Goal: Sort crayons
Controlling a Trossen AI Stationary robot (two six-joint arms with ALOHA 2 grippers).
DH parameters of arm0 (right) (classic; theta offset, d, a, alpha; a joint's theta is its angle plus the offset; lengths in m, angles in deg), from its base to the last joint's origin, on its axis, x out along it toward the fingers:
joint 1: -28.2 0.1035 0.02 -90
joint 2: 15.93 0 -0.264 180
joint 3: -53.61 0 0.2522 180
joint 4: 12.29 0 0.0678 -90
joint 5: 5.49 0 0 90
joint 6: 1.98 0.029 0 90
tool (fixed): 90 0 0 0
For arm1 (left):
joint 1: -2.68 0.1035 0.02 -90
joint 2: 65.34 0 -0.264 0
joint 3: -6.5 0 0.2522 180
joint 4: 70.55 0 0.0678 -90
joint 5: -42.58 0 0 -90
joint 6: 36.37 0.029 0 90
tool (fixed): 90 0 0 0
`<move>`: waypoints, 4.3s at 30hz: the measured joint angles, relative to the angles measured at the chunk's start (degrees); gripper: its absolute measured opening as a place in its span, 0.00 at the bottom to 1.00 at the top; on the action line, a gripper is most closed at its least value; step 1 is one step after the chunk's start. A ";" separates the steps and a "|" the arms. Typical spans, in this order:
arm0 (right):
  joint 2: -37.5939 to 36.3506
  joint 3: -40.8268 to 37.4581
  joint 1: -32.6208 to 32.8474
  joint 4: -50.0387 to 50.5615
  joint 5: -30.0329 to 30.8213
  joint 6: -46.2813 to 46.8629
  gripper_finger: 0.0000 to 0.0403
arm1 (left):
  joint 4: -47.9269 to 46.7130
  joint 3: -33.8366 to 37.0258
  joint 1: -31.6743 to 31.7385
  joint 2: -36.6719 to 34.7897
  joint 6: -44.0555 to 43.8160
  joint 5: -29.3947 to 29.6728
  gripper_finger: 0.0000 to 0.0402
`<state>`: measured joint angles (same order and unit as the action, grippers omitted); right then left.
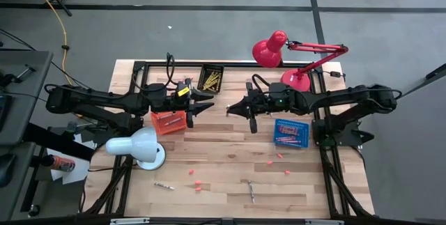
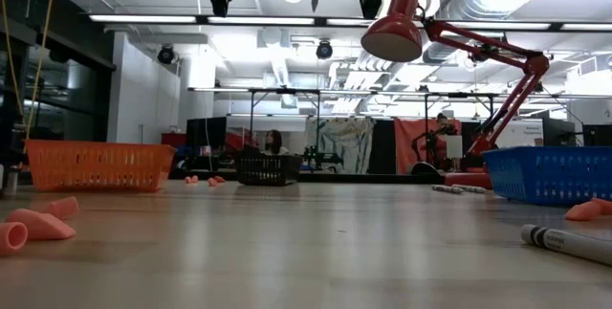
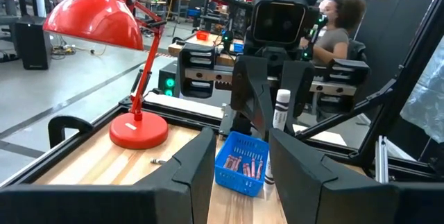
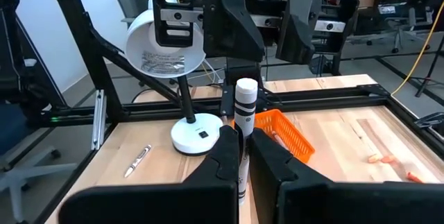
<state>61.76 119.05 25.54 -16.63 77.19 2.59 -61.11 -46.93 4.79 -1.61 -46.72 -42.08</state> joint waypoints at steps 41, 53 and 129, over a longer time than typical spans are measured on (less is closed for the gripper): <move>23.18 0.02 0.17 -25.01 0.78 6.86 0.00 | 14.39 -0.01 0.11 -0.02 0.34 0.04 0.31; 47.01 18.24 0.03 -39.90 2.66 14.65 0.00 | 16.75 -0.01 0.11 -0.02 -3.08 0.04 0.31; 20.82 7.04 1.09 56.43 -27.77 -5.32 0.45 | 14.38 -0.07 0.11 -2.78 -2.15 0.09 0.31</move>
<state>82.57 126.10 26.63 39.79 49.43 -2.74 -46.73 -47.00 4.90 -4.39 -48.87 -41.99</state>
